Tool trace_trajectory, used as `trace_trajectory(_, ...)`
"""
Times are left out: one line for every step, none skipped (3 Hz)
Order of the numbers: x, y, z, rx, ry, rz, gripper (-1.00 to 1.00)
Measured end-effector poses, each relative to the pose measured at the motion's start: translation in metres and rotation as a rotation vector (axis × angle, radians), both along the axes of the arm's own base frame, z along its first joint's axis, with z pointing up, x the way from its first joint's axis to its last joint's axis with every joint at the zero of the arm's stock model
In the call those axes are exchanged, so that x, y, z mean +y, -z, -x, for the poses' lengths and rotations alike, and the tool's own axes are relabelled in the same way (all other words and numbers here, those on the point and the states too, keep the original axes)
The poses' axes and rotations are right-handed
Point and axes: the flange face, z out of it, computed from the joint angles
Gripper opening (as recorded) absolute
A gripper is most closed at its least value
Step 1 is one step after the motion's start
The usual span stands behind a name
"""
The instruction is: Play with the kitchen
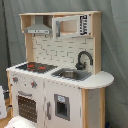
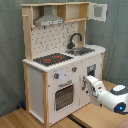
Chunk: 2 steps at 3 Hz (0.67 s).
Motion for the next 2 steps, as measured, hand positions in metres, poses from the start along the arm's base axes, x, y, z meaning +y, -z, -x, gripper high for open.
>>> trace_trajectory(-0.012, -0.009, -0.005, 0.005, 0.09, 0.025, 1.0)
trace_trajectory(-0.022, -0.033, -0.006, -0.006, 0.16, 0.032, 1.0)
